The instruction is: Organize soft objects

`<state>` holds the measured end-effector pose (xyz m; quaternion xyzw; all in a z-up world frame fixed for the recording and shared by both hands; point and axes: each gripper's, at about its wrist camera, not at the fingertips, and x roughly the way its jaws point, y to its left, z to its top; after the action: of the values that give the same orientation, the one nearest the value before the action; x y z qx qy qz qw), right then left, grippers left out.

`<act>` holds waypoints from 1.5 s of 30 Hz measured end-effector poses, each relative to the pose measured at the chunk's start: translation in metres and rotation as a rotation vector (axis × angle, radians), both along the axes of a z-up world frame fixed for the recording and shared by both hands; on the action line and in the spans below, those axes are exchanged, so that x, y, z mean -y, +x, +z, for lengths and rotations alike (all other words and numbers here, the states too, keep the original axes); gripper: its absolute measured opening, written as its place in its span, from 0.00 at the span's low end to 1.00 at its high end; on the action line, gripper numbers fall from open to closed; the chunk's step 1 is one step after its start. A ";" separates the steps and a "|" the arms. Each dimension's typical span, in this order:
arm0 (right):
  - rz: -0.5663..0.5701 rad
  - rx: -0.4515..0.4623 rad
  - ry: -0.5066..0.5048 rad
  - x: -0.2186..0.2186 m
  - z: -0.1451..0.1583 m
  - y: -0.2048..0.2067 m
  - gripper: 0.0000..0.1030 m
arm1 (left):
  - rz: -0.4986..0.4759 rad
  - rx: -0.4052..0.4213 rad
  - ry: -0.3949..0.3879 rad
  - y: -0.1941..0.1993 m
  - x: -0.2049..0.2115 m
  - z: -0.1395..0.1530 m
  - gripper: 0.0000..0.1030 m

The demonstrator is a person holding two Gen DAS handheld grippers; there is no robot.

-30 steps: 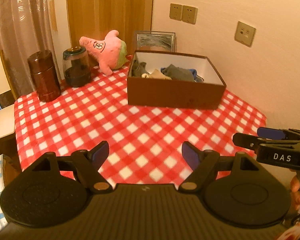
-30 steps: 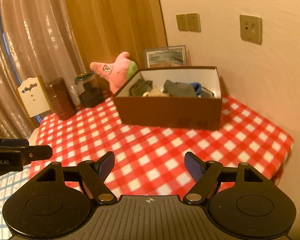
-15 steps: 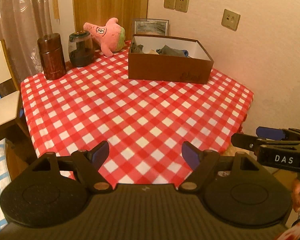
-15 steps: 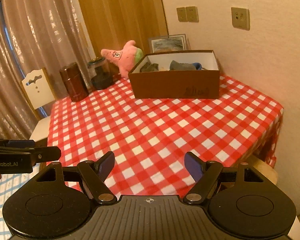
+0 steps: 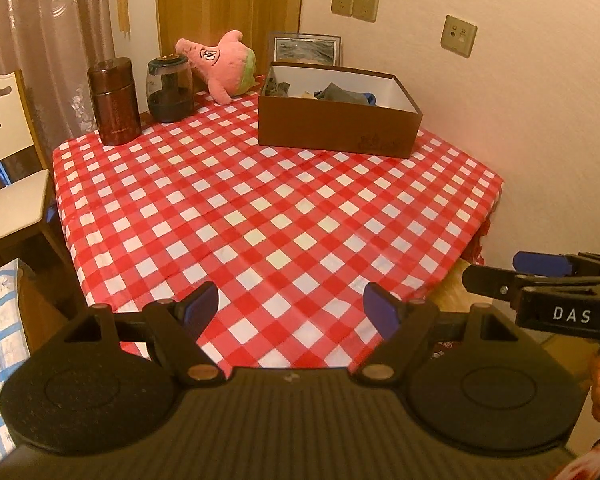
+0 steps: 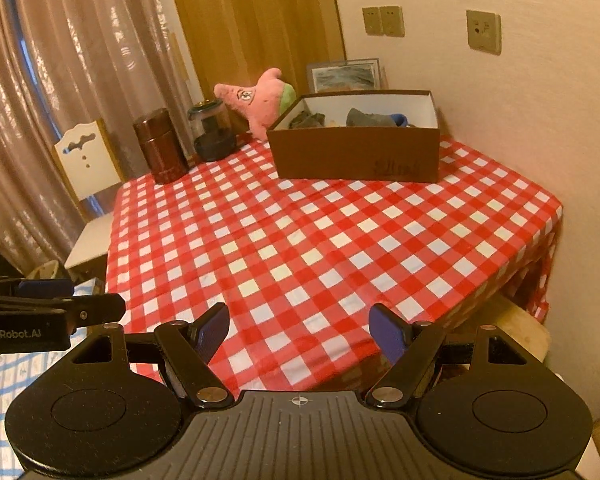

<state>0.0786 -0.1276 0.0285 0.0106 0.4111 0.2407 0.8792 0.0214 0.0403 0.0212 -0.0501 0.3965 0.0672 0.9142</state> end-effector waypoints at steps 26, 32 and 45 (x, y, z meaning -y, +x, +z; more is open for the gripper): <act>0.012 -0.034 0.005 0.022 -0.002 -0.011 0.74 | 0.002 -0.013 0.009 -0.006 0.031 -0.003 0.76; 0.016 -0.036 0.006 0.023 -0.002 -0.010 0.74 | 0.000 -0.013 0.010 -0.007 0.029 -0.003 0.76; 0.013 -0.034 0.003 0.022 -0.002 -0.010 0.74 | 0.000 -0.011 0.010 -0.006 0.030 -0.004 0.76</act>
<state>0.0687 -0.1499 0.0263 0.0132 0.4255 0.2470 0.8705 0.0157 0.0100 0.0176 -0.0450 0.4012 0.0696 0.9122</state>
